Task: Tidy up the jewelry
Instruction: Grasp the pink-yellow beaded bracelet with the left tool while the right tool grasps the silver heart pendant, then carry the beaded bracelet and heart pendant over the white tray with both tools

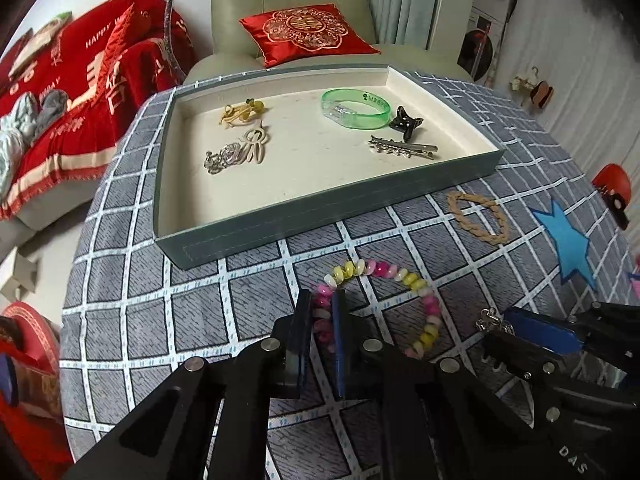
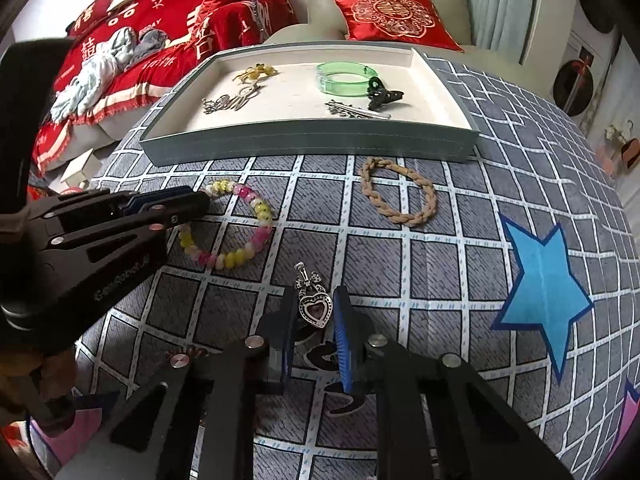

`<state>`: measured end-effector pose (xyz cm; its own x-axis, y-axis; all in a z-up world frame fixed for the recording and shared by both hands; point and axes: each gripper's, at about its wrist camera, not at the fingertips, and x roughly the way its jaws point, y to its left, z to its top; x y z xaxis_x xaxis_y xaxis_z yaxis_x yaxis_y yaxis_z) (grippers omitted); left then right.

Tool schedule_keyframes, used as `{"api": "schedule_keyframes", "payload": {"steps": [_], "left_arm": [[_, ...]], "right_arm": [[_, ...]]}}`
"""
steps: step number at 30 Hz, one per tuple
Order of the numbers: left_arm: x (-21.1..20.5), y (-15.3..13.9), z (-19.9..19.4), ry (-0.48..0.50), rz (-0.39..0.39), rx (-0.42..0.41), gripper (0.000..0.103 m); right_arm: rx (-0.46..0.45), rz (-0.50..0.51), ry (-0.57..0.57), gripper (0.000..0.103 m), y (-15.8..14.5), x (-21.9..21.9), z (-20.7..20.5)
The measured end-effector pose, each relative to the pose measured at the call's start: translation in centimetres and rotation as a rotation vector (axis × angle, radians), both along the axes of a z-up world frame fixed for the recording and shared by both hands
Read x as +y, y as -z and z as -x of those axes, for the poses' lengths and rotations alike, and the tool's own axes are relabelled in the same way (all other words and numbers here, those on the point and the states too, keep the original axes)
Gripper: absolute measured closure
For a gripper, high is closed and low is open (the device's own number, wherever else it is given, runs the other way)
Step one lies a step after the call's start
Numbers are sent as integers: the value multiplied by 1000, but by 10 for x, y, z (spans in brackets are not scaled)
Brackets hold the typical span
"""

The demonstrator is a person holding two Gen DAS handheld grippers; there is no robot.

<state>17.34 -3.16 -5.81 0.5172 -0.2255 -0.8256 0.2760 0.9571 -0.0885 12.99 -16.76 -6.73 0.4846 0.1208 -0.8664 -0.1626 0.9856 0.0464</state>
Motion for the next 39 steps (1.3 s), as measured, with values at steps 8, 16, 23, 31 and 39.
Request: {"api": "schedule_keyframes", "payload": {"steps": [8, 16, 23, 31, 39], "left_arm": [[14, -20, 6, -1, 72, -22, 77], [26, -56, 3, 7, 139, -68, 87], [32, -77, -10, 4, 171, -100, 87], [27, -44, 1, -32, 77, -32, 87], [30, -28, 12, -79, 74, 4, 82]], "right_arm": [[-5, -94, 48, 84, -13, -19, 4], [-41, -194, 96, 84, -41, -37, -8], [-79, -221, 107, 84, -62, -42, -28], [-49, -235, 104, 84, -51, -38, -26], [-47, -245, 108, 84, -48, -46, -12]]}}
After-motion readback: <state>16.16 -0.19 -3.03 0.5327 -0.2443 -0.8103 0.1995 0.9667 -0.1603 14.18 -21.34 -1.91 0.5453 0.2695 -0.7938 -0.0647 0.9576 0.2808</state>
